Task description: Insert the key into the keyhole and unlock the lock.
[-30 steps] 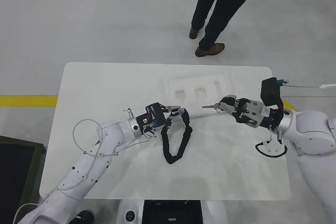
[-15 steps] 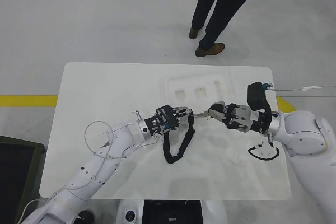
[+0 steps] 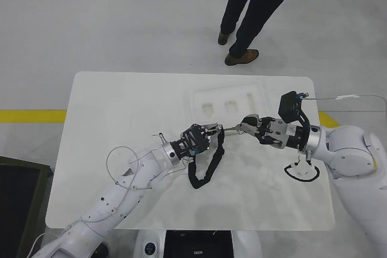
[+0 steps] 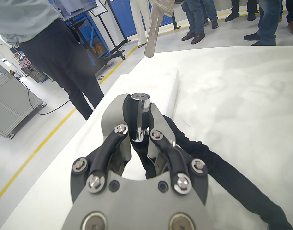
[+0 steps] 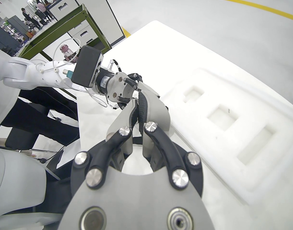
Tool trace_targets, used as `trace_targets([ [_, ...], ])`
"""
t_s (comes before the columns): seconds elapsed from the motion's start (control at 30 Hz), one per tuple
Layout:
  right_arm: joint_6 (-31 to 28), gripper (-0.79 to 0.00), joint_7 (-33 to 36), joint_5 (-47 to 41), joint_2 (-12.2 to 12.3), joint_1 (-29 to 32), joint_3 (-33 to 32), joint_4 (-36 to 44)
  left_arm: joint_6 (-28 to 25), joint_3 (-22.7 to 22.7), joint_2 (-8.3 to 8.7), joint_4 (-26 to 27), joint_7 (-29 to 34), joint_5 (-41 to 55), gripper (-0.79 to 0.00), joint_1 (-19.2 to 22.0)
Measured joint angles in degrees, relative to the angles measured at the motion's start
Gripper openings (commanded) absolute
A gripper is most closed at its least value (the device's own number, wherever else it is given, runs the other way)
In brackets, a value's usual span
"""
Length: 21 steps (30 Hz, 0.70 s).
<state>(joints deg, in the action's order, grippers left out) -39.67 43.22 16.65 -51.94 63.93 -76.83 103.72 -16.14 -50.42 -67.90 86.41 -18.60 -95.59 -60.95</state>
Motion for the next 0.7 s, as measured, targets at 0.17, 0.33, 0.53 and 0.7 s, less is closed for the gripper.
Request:
trace_targets([
  [0.17,0.0,-0.785,0.0,0.0,0.0,0.0,0.0,0.0,0.0,0.0,0.0,0.0,0.0,0.0,-0.785,0.0],
  [0.33,1.2,-0.785,-0.7,1.1,0.0,0.2,-0.2,0.7,2.5,-0.9,-0.14,0.8,0.1,0.8,-0.785,-1.3],
  [0.53,3.0,-0.785,1.8,3.6,0.2,-1.2,-0.1,3.6,6.5,-1.0,-0.27,1.5,-3.6,-1.2,-0.785,-3.8],
  [0.7,3.6,-0.785,5.3,6.1,0.5,-1.8,0.6,6.0,9.9,-0.6,-0.52,0.8,-6.5,-3.3,-0.785,-5.6],
])
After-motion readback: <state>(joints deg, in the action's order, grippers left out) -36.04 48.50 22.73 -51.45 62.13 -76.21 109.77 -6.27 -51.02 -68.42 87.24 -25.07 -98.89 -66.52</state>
